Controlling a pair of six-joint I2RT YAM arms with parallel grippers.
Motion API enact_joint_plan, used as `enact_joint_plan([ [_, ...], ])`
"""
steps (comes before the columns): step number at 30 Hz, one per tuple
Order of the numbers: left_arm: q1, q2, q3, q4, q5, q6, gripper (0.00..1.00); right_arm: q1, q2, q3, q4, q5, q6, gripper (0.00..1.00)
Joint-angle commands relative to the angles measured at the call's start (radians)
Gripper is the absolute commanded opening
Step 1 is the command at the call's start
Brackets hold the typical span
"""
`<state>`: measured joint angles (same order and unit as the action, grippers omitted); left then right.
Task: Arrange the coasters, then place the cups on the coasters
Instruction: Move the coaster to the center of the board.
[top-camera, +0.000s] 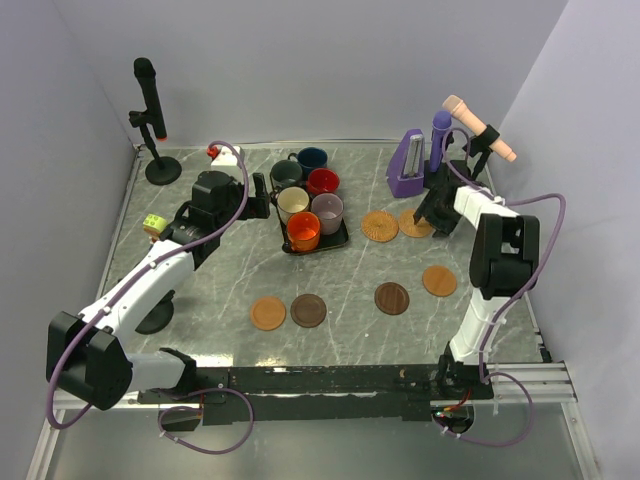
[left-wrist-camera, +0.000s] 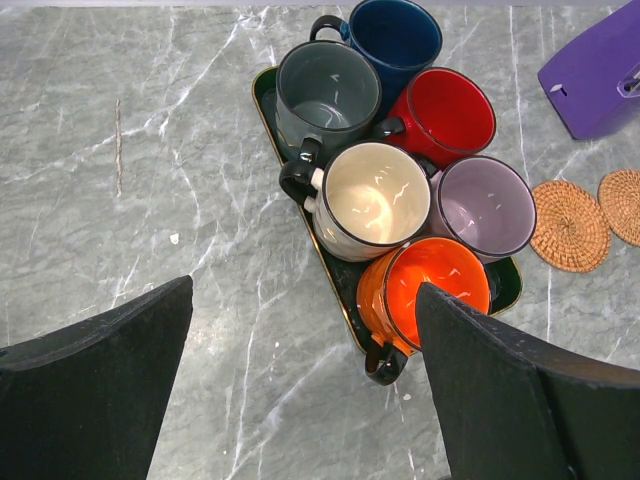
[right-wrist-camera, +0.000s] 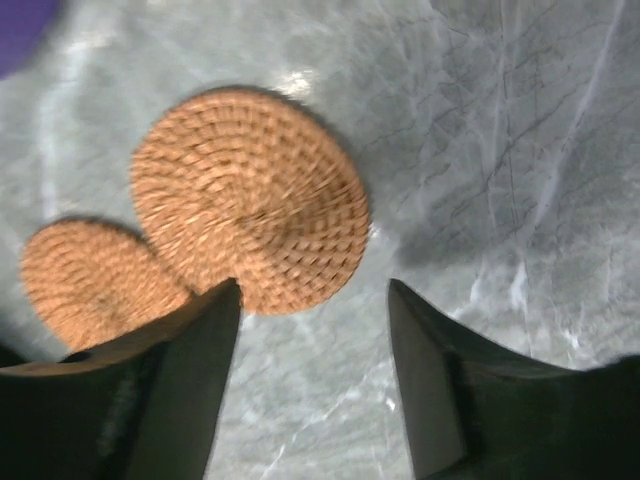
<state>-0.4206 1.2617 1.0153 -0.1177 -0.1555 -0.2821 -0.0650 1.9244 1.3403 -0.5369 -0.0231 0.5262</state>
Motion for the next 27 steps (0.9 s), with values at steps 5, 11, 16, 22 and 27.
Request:
enact_joint_plan([
  [5,-0.004,-0.016,0.022,0.018,0.013,0.004,0.97,0.016,-0.214,-0.024,0.066,-0.081,-0.098,0.79],
  [11,-0.006,-0.038,0.023,0.018,0.031,-0.003,0.97,0.092,-0.349,-0.104,0.046,-0.098,-0.164,0.80],
  [16,-0.006,-0.051,0.042,-0.002,0.082,-0.025,0.97,0.246,-0.505,-0.225,-0.037,0.020,-0.204,0.79],
  [22,-0.017,-0.076,0.032,0.015,0.146,-0.057,0.96,0.327,-0.626,-0.413,-0.100,0.069,-0.074,0.72],
  [27,-0.035,-0.074,0.042,0.004,0.129,-0.051,0.97,0.344,-0.634,-0.536,-0.074,0.064,-0.019,0.63],
])
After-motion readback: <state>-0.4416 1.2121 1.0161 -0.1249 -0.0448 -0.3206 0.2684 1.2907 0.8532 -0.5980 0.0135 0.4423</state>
